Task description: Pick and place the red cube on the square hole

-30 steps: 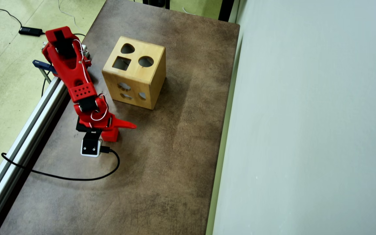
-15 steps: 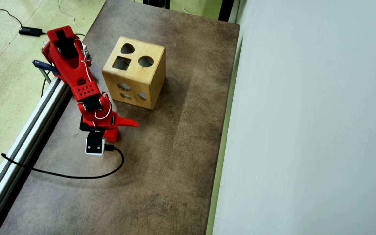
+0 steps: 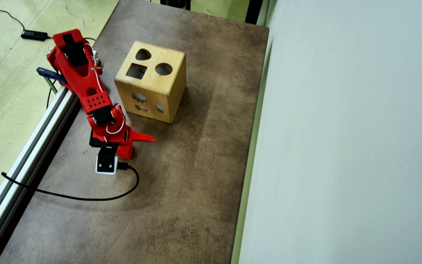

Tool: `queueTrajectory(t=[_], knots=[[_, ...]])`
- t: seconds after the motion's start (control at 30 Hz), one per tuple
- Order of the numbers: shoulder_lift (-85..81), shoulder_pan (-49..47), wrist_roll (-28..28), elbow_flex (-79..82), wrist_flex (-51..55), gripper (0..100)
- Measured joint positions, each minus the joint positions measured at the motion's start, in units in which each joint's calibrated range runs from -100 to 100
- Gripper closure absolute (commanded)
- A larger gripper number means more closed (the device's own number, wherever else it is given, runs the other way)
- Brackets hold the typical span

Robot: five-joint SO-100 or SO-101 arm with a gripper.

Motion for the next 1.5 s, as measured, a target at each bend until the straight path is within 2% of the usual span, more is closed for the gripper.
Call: queueTrajectory(t=[0.53, 1.4, 1.5], knots=[[0.00, 0.00, 0.00, 0.00, 0.00, 67], [0.00, 0.00, 0.00, 0.00, 0.00, 97], [0.00, 0.00, 0.00, 0.00, 0.00, 98]])
